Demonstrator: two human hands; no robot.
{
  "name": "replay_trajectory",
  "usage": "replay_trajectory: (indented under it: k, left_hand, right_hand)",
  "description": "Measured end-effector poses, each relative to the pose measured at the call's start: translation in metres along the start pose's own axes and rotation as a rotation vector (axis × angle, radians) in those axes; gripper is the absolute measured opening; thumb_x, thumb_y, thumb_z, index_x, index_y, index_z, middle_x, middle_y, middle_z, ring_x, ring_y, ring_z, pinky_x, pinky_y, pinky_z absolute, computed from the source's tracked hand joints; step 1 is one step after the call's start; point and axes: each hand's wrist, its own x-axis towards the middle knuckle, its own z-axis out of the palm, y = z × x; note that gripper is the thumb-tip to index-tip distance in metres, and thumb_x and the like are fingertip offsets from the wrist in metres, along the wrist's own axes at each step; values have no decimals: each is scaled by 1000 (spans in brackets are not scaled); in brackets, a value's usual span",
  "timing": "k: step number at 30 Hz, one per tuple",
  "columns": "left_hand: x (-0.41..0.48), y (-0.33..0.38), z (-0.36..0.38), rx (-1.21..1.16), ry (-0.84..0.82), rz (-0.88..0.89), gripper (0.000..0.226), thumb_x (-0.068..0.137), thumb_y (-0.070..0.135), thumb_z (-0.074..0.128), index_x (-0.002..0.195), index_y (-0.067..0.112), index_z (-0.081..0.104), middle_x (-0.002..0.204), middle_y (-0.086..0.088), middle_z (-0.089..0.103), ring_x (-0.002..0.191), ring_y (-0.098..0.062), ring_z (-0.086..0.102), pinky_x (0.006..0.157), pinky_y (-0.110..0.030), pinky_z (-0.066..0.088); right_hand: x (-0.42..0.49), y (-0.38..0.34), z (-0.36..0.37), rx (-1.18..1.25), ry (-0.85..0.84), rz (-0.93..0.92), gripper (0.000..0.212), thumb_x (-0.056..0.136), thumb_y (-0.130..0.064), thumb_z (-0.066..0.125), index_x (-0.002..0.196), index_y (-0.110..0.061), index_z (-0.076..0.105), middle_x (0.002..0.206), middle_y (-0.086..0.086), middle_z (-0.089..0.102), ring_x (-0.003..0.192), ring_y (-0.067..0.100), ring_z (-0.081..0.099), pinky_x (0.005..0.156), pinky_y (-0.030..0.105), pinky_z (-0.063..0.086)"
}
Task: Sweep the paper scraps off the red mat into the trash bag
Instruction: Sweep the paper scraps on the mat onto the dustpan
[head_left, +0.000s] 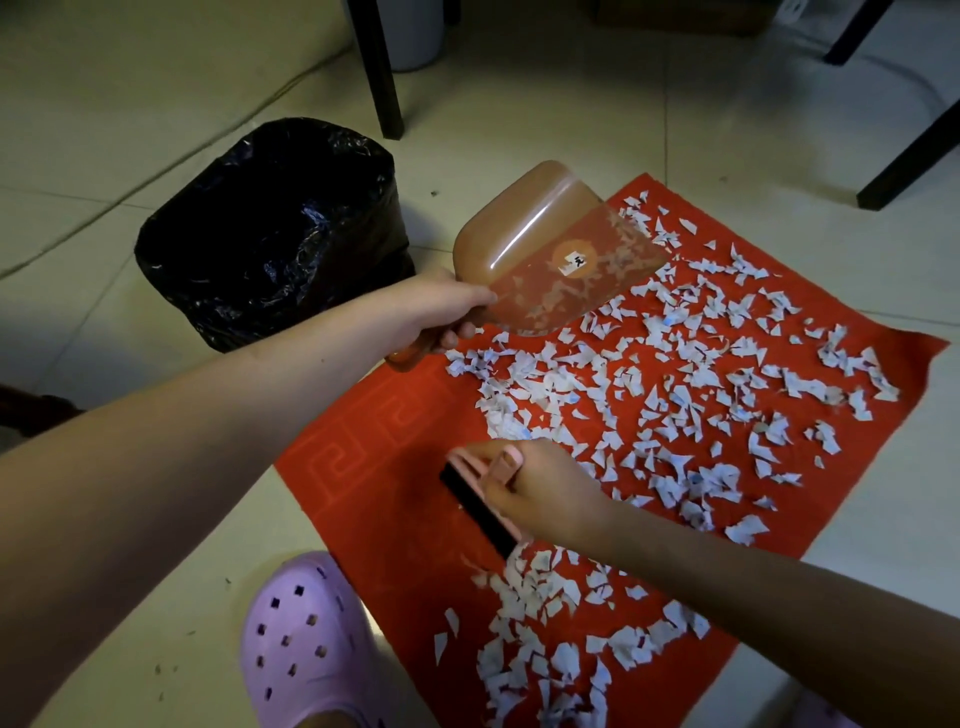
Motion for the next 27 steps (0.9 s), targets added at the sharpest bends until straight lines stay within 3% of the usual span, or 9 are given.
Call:
replay_trajectory:
  k: [3,7,10,15,20,23,27]
  left_hand:
    - [1,-1,-1,-15,6,-6,18,95,31,55,95,13,54,55,-1,47,40,-12,36,43,-20,32]
    - [2,0,0,-2,23,-12,20,95,31,55,96,11,56,55,-1,48,39,-11,37,41,-18,34]
    - [1,1,1,1,22,-6,22,95,32,55,98,10,57,54,-1,49,38,-11,38,42,-18,34]
    - [3,0,5,3,13,-12,25,95,33,55,104,10,57,53,0,49,38,-10,38,42,-19,34]
    - [4,-1,7,2,6,-14,26,94,32,55,107,10,58,55,0,49,40,-11,38,44,-21,34]
    - [3,0,8,3,2,-17,27,95,32,55,109,9,58,56,-1,49,42,-11,38,46,-22,35]
    - [2,0,8,22,4,-8,26,95,32,55,106,9,58,55,-1,50,38,-10,38,46,-21,35]
  right_hand:
    - [-2,3,-15,-123,122,0,43,97,-21,44,139,-30,45,73,-2,63,46,4,45,43,13,31]
    - [-4,-2,-28,146,205,21,39,95,-16,48,132,-23,53,66,-6,61,45,8,53,43,20,42]
    - [-5,-2,-23,342,93,30,35,91,-12,55,125,-20,59,80,-2,69,60,11,67,50,23,53]
    - [-21,-4,12,442,-133,49,35,89,-8,59,123,-13,61,82,0,71,57,3,65,50,14,49]
    - [-40,-5,46,433,-241,5,30,89,-10,57,118,-16,64,84,9,72,61,14,67,53,26,53]
    - [-46,-3,56,362,-242,-49,30,89,-10,55,115,-18,66,75,7,69,54,15,58,50,30,46]
    - [-40,5,40,264,-132,21,34,92,-13,52,123,-22,61,78,-1,69,53,10,62,49,28,54]
